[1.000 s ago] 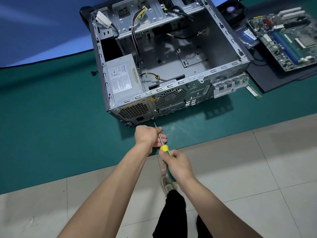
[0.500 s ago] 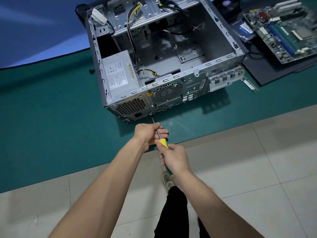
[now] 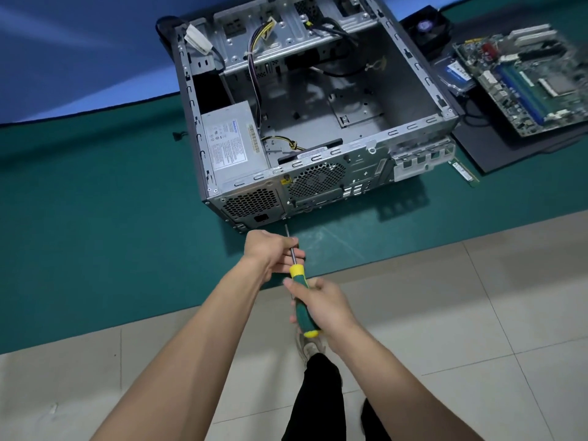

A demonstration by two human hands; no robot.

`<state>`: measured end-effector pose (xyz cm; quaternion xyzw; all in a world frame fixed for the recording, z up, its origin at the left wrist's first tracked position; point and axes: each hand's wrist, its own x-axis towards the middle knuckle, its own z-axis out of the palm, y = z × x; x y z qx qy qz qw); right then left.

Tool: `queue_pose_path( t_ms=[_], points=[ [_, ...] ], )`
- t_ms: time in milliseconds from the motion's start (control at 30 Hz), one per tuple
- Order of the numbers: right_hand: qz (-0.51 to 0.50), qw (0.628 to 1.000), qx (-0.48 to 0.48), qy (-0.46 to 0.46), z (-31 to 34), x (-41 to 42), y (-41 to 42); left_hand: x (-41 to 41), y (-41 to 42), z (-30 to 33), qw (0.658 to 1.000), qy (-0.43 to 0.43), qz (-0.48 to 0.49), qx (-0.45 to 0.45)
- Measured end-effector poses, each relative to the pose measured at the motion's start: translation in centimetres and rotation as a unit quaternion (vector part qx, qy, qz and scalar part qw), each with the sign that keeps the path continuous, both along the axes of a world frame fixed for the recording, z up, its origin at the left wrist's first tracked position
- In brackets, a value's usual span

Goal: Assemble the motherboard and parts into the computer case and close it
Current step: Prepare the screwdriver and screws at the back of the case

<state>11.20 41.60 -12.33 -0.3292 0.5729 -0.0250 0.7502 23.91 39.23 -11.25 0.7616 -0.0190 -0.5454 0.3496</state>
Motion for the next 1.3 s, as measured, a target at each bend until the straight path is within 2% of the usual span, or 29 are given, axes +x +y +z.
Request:
queue_pose_path(
  t_ms=[67, 100, 167, 233, 267, 300, 367, 467, 533, 567, 600, 633, 700, 733, 800, 867, 933, 1033, 1100, 1167, 1233, 1300],
  points=[
    [0.001, 0.996, -0.066, 0.058, -0.7, 0.0, 0.1, -0.4, 0.1, -0.4, 1.000, -0.012, 0.015, -0.001],
    [-0.021, 0.998, -0.052, 0.042, -0.9, -0.1, 0.0, -0.7, 0.2, -0.6, 1.000, -0.019, 0.020, -0.004],
    [-0.091, 0.990, 0.084, -0.065, -1.1, -0.7, -0.2, -0.9, 0.3, -0.8, 1.000, 0.001, 0.020, -0.014],
    [-0.136, 0.934, 0.263, -0.199, -1.1, -1.6, -0.9, -0.9, 0.2, -0.7, 0.998, 0.060, 0.008, -0.020],
    [-0.141, 0.910, 0.306, -0.240, -1.1, -1.9, -1.2, -0.8, 0.1, -0.6, 0.997, 0.074, -0.002, -0.017],
    [-0.134, 0.906, 0.313, -0.252, -1.0, -2.1, -1.4, -0.8, -0.1, -0.5, 0.997, 0.072, -0.009, -0.011],
    [-0.097, 0.939, 0.263, -0.199, -0.8, -2.1, -1.8, -0.9, -0.5, -0.5, 0.999, 0.036, -0.009, 0.007],
    [-0.013, 0.997, 0.064, -0.051, -0.8, -1.7, -1.1, -1.2, -0.8, -0.9, 0.999, -0.041, -0.013, 0.028],
    [-0.001, 0.997, -0.061, 0.036, -1.4, -1.2, -0.5, -1.5, -0.7, -1.2, 0.997, -0.069, -0.016, 0.028],
    [-0.012, 0.996, -0.068, 0.051, -1.6, -1.0, -0.3, -1.6, -0.6, -1.2, 0.997, -0.071, -0.016, 0.024],
    [-0.034, 0.999, -0.026, 0.030, -1.8, -1.0, -0.3, -1.6, -0.5, -1.2, 0.998, -0.060, -0.014, 0.016],
    [-0.064, 0.996, 0.059, -0.023, -1.7, -1.0, -0.4, -1.5, -0.3, -1.0, 0.999, -0.032, -0.007, 0.007],
    [-0.098, 0.962, 0.220, -0.125, -1.6, -1.6, -0.9, -1.1, 0.0, -0.5, 1.000, 0.023, -0.011, -0.004],
    [-0.088, 0.956, 0.238, -0.149, -1.7, -1.9, -1.2, -0.9, 0.0, -0.2, 0.999, 0.019, -0.037, 0.003],
    [-0.056, 0.966, 0.211, -0.141, -1.9, -2.3, -1.3, -0.7, -0.1, 0.5, 0.988, -0.057, -0.137, 0.041],
    [-0.041, 0.976, 0.177, -0.122, -1.7, -2.2, -1.4, -0.7, -0.4, 1.6, 0.946, -0.192, -0.253, 0.071],
    [-0.034, 0.983, 0.153, -0.094, -1.3, -1.9, -1.4, -0.8, -0.6, 3.4, 0.879, -0.350, -0.319, 0.061],
    [-0.023, 0.994, 0.093, -0.043, -0.7, -1.2, -1.3, -0.9, -0.6, 7.1, 0.788, -0.535, -0.301, -0.049],
    [-0.025, 0.999, 0.029, -0.017, -0.7, -0.8, -1.1, -0.8, -1.1, 9.4, 0.747, -0.598, -0.247, -0.150],
    [-0.014, 0.999, -0.037, 0.010, -0.8, -0.6, -0.8, -0.2, -2.3, 10.8, 0.699, -0.647, -0.222, -0.208],
    [0.003, 0.996, -0.079, 0.034, -1.0, -0.4, -0.6, 0.9, -4.4, 11.4, 0.661, -0.678, -0.250, -0.202],
    [0.006, 0.994, -0.096, 0.047, -1.3, -0.2, -0.5, 2.5, -7.1, 11.3, 0.661, -0.666, -0.314, -0.145]
  ],
)
